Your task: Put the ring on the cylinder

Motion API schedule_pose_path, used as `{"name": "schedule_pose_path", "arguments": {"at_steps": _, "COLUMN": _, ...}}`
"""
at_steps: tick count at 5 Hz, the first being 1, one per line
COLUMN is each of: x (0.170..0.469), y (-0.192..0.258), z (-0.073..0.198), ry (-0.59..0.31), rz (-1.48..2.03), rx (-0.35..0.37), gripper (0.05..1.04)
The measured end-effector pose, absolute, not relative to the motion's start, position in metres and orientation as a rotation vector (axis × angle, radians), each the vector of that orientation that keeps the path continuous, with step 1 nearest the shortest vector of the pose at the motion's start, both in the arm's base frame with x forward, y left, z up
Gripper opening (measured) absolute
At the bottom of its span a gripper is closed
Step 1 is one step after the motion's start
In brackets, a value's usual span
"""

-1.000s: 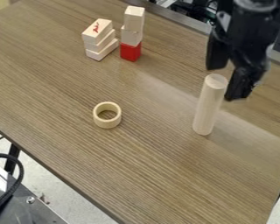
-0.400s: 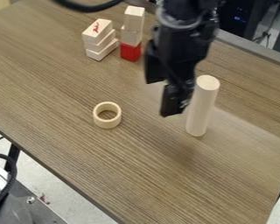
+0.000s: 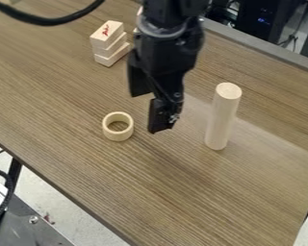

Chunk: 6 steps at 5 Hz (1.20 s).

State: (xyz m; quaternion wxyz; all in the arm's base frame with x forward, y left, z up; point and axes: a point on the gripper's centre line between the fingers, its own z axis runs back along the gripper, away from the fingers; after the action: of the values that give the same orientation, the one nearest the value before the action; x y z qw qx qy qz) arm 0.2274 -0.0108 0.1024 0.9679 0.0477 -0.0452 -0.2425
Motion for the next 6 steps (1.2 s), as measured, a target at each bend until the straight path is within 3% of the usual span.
{"name": "schedule_pose_path", "arguments": {"at_steps": 3, "x": 0.234, "y": 0.028, "z": 0.064, "ry": -0.084, "rz": -0.190, "rx": 0.130, "gripper": 1.000}}
{"name": "schedule_pose_path", "arguments": {"at_steps": 6, "x": 0.244, "y": 0.057, "z": 0.053, "ry": -0.147, "rz": -0.005, "rx": 0.087, "gripper": 1.000}}
